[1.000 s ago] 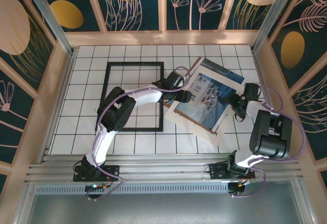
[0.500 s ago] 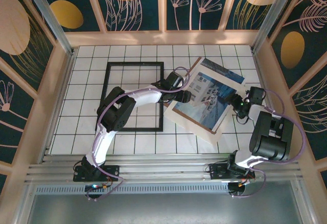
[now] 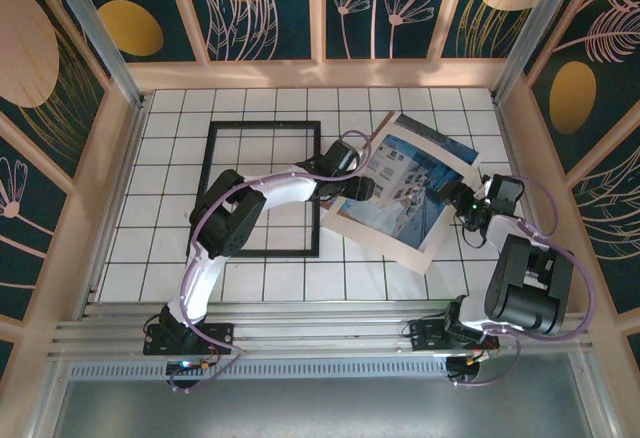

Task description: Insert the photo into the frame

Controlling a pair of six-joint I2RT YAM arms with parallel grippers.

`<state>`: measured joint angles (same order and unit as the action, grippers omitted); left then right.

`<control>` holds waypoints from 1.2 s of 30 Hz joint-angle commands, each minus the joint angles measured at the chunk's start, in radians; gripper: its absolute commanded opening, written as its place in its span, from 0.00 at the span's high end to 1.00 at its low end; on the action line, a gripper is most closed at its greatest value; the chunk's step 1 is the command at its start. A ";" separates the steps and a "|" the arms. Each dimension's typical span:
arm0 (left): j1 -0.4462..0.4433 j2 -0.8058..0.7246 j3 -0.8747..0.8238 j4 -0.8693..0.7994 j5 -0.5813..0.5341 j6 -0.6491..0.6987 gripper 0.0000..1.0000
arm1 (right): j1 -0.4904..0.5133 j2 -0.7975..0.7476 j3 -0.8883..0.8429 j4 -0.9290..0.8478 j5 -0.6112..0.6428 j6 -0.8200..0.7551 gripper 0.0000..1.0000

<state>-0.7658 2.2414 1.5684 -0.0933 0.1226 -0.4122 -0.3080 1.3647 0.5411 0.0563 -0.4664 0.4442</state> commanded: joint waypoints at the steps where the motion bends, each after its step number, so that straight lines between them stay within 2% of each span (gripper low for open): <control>1: -0.009 0.017 -0.025 -0.013 0.052 -0.016 0.24 | -0.006 -0.034 -0.030 0.077 -0.052 0.051 0.24; 8: -0.009 0.014 -0.027 -0.012 0.054 -0.016 0.24 | -0.006 -0.047 -0.075 0.200 -0.092 0.224 0.24; 18: -0.009 0.008 -0.025 -0.011 0.054 -0.013 0.24 | -0.006 -0.043 -0.096 0.290 -0.055 0.435 0.24; 26: -0.009 0.006 -0.031 -0.011 0.053 -0.011 0.24 | -0.008 0.000 -0.094 0.332 -0.065 0.496 0.25; 36: -0.008 0.006 -0.030 -0.010 0.056 -0.010 0.25 | -0.024 0.040 -0.099 0.374 -0.076 0.547 0.21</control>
<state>-0.7658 2.2395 1.5616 -0.0814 0.1261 -0.4118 -0.3195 1.3918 0.4580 0.3870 -0.5255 0.9607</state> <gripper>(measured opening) 0.754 0.786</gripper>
